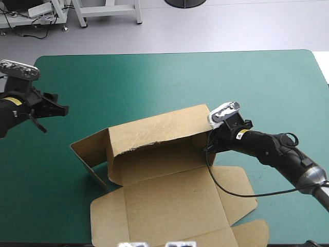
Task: Fold the box
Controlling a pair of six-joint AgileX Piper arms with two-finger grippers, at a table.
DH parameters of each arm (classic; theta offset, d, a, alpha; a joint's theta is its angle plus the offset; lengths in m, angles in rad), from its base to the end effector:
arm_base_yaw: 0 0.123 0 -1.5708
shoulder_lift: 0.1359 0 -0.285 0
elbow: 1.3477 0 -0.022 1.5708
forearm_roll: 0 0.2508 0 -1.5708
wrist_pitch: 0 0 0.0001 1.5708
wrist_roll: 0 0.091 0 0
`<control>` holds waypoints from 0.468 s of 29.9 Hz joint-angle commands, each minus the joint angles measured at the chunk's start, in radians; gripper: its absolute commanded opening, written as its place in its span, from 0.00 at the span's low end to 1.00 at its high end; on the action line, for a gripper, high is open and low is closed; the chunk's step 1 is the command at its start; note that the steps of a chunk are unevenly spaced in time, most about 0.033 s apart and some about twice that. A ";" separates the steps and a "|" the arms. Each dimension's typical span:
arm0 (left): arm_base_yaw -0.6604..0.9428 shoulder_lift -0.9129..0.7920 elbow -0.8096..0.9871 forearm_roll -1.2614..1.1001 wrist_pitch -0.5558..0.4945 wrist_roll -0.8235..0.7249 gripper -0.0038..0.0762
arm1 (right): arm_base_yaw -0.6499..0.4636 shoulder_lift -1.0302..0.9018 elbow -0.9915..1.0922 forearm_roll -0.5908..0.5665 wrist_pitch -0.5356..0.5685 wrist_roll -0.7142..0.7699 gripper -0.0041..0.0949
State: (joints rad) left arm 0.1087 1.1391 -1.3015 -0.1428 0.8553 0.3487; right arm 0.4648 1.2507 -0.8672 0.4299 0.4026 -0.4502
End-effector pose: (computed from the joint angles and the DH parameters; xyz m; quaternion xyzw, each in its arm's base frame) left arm 0.2288 0.0151 0.4277 0.0894 0.8792 0.0373 0.4665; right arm 0.2299 0.1319 0.2955 -0.2632 0.8575 0.1616 0.4114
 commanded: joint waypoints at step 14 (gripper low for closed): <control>0.164 0.094 -0.020 -0.280 -0.071 0.190 0.46 | 0.004 -0.094 -0.188 -0.333 0.357 0.263 0.02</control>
State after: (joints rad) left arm 0.2719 1.2461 -1.2944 -0.3810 0.8418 0.5235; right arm 0.4648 1.1830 -0.9674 0.1062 0.6521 -0.1828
